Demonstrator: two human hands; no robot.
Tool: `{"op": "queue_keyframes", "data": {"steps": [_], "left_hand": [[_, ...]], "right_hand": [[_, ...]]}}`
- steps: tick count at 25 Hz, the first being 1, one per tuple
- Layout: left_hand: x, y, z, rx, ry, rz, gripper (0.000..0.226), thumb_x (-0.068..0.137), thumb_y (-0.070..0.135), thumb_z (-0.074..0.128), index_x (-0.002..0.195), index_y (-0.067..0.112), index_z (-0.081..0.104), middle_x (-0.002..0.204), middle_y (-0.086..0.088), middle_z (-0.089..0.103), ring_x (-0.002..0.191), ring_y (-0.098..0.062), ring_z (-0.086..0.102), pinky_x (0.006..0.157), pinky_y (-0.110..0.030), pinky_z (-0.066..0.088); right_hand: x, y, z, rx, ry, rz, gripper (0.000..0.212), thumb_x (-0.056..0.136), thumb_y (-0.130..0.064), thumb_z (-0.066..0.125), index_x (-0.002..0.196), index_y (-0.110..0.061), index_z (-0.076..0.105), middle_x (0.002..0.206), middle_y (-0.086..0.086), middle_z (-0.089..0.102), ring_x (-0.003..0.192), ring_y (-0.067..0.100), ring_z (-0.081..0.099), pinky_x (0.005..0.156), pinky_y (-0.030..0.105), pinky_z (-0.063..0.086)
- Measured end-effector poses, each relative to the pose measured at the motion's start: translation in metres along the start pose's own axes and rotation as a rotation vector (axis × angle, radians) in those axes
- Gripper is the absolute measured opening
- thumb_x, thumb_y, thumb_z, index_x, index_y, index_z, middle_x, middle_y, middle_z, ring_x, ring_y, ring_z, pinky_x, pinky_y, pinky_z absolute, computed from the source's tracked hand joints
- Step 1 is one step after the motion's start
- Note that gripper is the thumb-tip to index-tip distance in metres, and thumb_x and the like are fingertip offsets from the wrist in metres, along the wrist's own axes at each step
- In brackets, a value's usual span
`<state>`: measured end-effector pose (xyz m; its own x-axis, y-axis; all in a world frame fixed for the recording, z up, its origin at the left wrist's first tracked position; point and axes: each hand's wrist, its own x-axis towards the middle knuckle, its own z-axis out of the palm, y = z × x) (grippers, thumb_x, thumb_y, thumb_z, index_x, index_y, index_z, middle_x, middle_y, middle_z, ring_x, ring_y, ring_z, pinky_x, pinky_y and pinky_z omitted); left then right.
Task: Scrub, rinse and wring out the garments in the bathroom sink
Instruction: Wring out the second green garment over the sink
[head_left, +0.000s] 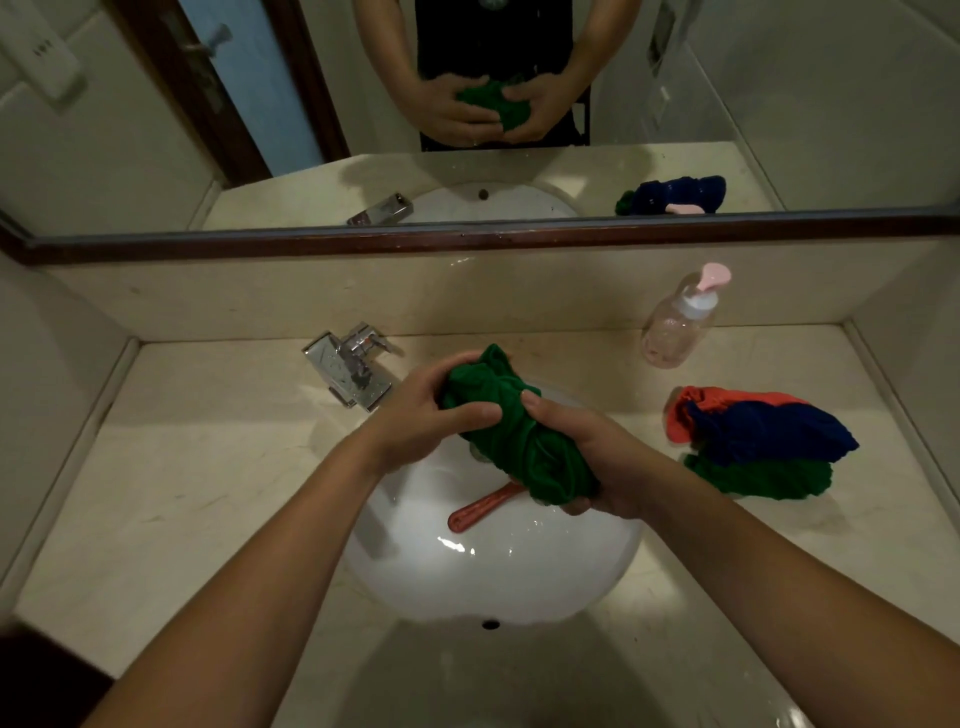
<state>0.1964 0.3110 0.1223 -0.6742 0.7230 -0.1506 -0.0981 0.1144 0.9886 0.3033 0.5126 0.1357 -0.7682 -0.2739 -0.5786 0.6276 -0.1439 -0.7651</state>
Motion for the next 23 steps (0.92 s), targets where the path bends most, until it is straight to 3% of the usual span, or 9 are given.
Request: {"op": "queue_keyframes", "data": {"steps": [2,4,7,9,11,14,18,21,23], "left_hand": [[-0.001,0.000,0.006,-0.061,0.114,0.093,0.046,0.068,0.027,0.083,0.114,0.023,0.075,0.119,-0.011,0.072,0.109,-0.031,0.070,0.089,-0.053,0.058],[0.000,-0.002,0.016,-0.216,0.158,0.144,0.041,0.066,0.020,0.081,0.106,0.011,0.074,0.126,-0.015,0.068,0.113,-0.032,0.067,0.092,-0.053,0.056],[0.007,-0.003,0.026,-0.434,0.148,0.145,0.048,0.065,0.008,0.074,0.109,-0.005,0.058,0.118,-0.023,0.067,0.113,-0.038,0.064,0.096,-0.054,0.054],[0.010,0.002,0.030,-0.507,0.162,0.145,0.051,0.065,0.005,0.071,0.116,0.008,0.065,0.097,-0.015,0.064,0.093,-0.034,0.063,0.092,-0.057,0.053],[0.011,0.006,0.032,-0.497,0.207,0.164,0.039,0.065,0.009,0.073,0.103,0.020,0.075,0.088,-0.007,0.061,0.081,-0.025,0.059,0.077,-0.044,0.056],[0.012,0.007,0.039,-0.454,0.350,0.183,0.013,0.069,0.015,0.078,0.078,0.016,0.068,0.079,-0.006,0.061,0.072,-0.020,0.060,0.065,-0.034,0.054],[0.013,-0.005,0.050,-0.398,0.588,0.096,0.024,0.074,0.030,0.082,0.071,0.017,0.062,0.068,-0.005,0.057,0.066,-0.022,0.057,0.065,-0.035,0.051],[0.017,-0.010,0.059,-0.328,0.699,0.011,0.027,0.077,0.030,0.081,0.062,0.023,0.060,0.062,0.000,0.055,0.063,-0.020,0.054,0.063,-0.036,0.049],[0.023,-0.015,0.061,-0.295,0.754,-0.080,0.031,0.081,0.026,0.080,0.059,0.025,0.059,0.062,0.000,0.055,0.064,-0.021,0.056,0.064,-0.038,0.050]], "right_hand": [[-0.002,-0.003,0.004,0.021,-0.039,0.006,0.062,0.094,-0.062,0.053,0.127,-0.011,0.061,0.090,0.014,0.069,0.059,0.020,0.061,0.036,0.021,0.037],[-0.003,-0.003,0.011,0.053,-0.060,0.017,0.061,0.095,-0.064,0.049,0.126,-0.013,0.059,0.085,0.010,0.071,0.059,0.022,0.066,0.037,0.021,0.036],[-0.001,0.003,0.011,0.140,-0.126,-0.014,0.083,0.078,-0.070,0.071,0.132,-0.010,0.053,0.091,0.011,0.068,0.066,0.022,0.067,0.039,0.021,0.041],[0.002,0.005,0.002,0.156,-0.167,-0.048,0.107,0.056,-0.062,0.092,0.134,-0.002,0.049,0.100,0.017,0.060,0.070,0.020,0.062,0.043,0.022,0.044],[0.003,0.000,0.000,0.103,-0.168,-0.094,0.111,0.050,-0.055,0.098,0.131,0.005,0.050,0.106,0.021,0.052,0.067,0.019,0.055,0.044,0.022,0.042],[0.004,-0.008,0.011,0.010,0.080,-0.132,0.101,0.049,-0.072,0.089,0.112,0.003,0.065,0.090,0.020,0.054,0.056,0.019,0.047,0.040,0.024,0.033],[0.010,-0.001,0.028,-0.294,0.502,-0.198,0.091,0.069,-0.089,0.050,0.087,-0.001,0.069,0.063,0.004,0.057,0.049,0.015,0.054,0.042,0.025,0.039],[0.021,0.010,0.023,-0.574,0.583,-0.346,0.079,0.077,-0.086,0.042,0.066,-0.010,0.060,0.053,-0.004,0.051,0.045,0.012,0.047,0.047,0.028,0.041],[0.028,0.015,0.018,-0.736,0.610,-0.381,0.072,0.087,-0.078,0.043,0.072,-0.012,0.064,0.057,-0.001,0.059,0.050,0.017,0.056,0.051,0.035,0.049]]}}
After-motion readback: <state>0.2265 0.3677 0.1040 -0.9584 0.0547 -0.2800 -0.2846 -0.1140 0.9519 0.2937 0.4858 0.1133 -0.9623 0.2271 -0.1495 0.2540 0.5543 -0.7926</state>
